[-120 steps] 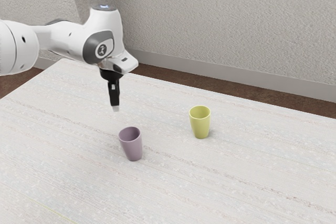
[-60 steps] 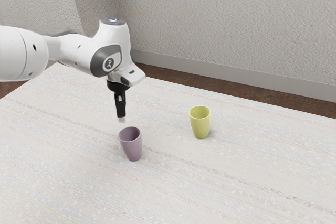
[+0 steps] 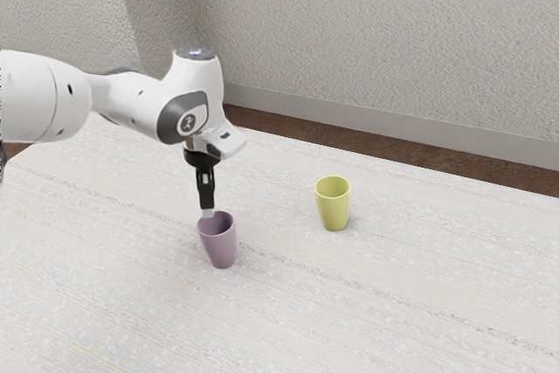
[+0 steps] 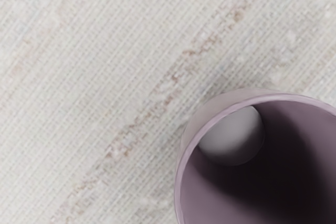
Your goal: Place the left cup onto the right cup
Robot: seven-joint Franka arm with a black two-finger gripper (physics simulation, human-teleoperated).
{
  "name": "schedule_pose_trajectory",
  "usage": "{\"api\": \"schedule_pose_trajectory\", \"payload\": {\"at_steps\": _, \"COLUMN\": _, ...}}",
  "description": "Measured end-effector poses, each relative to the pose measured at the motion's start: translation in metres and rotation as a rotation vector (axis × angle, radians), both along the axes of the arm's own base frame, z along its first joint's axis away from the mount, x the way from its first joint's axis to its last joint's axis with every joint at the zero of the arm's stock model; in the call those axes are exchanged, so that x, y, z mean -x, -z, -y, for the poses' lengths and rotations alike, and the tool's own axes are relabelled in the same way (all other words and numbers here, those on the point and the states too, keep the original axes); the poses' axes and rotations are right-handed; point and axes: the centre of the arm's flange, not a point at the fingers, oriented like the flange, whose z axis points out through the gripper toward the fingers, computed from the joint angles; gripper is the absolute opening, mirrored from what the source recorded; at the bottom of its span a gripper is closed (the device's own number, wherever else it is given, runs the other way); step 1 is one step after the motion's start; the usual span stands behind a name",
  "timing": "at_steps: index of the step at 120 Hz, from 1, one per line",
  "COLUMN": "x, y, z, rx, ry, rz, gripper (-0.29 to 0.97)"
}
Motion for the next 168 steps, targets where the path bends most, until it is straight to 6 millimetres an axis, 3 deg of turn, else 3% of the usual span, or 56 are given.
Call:
{"api": "schedule_pose_trajectory", "payload": {"at_steps": 42, "x": -0.001, "y": 0.021, "z": 0.000, "rx": -0.006, "ry": -0.004, "rz": -0.016, "gripper": 0.67}}
{"api": "schedule_pose_trajectory", "payload": {"at_steps": 73, "x": -0.004, "y": 0.027, "z": 0.000, "rx": -0.007, "ry": -0.003, "rz": -0.006, "gripper": 0.42}}
{"api": "schedule_pose_trajectory", "payload": {"at_steps": 114, "x": -0.003, "y": 0.029, "z": 0.014, "rx": 0.004, "ry": 0.007, "rz": -0.001, "gripper": 0.27}}
{"api": "schedule_pose_trajectory", "payload": {"at_steps": 142, "x": 0.001, "y": 0.034, "z": 0.015, "rx": 0.010, "ry": -0.006, "rz": -0.010, "gripper": 0.02}}
{"api": "schedule_pose_trajectory", "payload": {"at_steps": 168, "x": 0.002, "y": 0.029, "z": 0.014, "rx": 0.012, "ry": -0.016, "rz": -0.004, "gripper": -0.07}}
